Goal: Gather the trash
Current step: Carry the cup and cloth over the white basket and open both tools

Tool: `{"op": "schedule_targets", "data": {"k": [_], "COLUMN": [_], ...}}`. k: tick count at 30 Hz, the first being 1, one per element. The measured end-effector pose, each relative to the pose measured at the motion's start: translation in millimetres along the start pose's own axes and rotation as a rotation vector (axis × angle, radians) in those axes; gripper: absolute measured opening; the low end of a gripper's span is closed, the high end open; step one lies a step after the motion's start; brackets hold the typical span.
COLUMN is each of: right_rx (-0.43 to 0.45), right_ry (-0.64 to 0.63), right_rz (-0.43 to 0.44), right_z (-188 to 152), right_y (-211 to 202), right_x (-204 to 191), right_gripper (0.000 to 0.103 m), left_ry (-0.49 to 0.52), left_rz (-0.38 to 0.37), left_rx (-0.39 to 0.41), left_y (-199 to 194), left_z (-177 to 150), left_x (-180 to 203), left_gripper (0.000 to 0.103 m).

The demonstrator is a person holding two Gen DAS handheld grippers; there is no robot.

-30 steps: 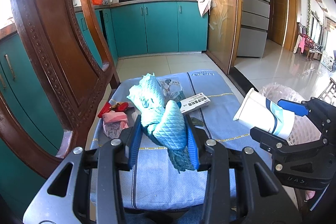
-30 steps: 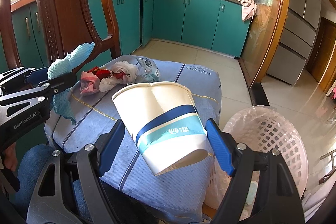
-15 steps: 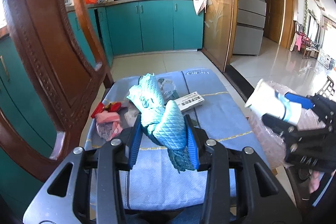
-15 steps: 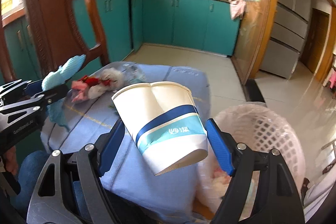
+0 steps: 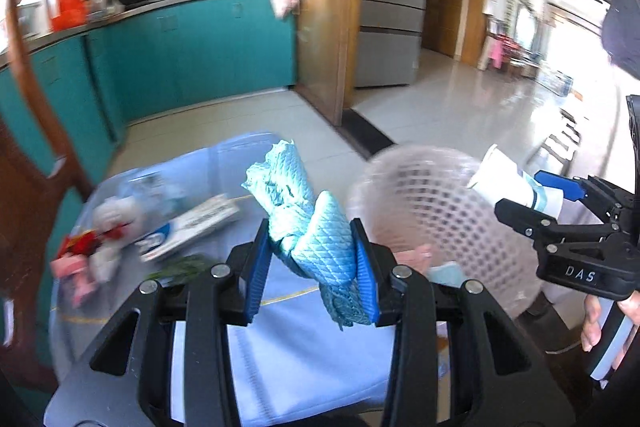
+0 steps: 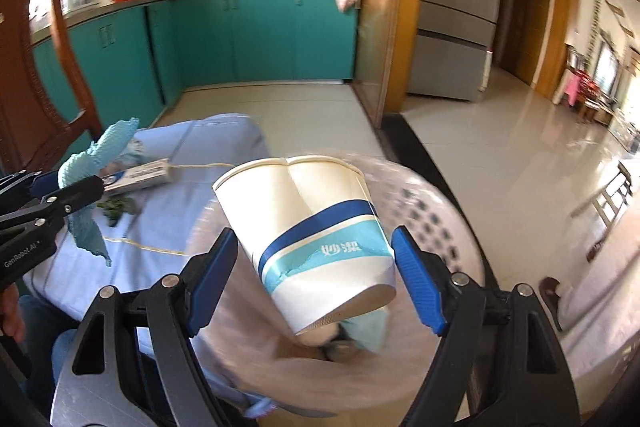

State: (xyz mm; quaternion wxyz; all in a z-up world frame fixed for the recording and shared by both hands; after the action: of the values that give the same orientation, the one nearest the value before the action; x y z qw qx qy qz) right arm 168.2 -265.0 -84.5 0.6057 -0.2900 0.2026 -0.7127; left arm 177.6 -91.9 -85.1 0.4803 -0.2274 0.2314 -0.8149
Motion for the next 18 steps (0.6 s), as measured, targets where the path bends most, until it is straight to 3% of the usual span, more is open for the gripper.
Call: {"op": "schedule_targets", "data": {"k": [8,15,16,18], "right_rx": [-0.015,-0.022,-0.021,-0.022], "right_ry": [0.062,0.086,0.087,0.089], "right_rz": [-0.070,-0.084,-0.083,-0.084], "right_z": [-10,-12,-12,-14], "right_y": [2,4,4,4], "right_x": [48,59,60,59], "right_gripper": [0.078,0.078,0.078,0.078], "left_ry": [0.060,0.086,0.094,0.100], "left_rz": [-0.126,-0.217,-0.236,-0.263], "left_rx": [-0.063,-0.142,-0.155,-0.168], "left_y": [46,78,81,86], "left_z": [11,8,7,4], "left_x": [49,68,70,74], "left_gripper": [0.040,0.041,0.044,0.061]}}
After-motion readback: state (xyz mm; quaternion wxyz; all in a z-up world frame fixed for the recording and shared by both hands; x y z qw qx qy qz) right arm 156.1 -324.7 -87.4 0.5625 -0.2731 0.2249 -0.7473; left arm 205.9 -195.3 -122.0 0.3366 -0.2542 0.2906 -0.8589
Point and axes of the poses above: each gripper's, at about its wrist camera, not at the fingertips, and y roughly the way its jaws point, x to its right, z to its top, the point moved 7 cm from there along y, roughly the way its jaws point, and after that the axes turned 12 degrees about -z, right-handed, at the moved point
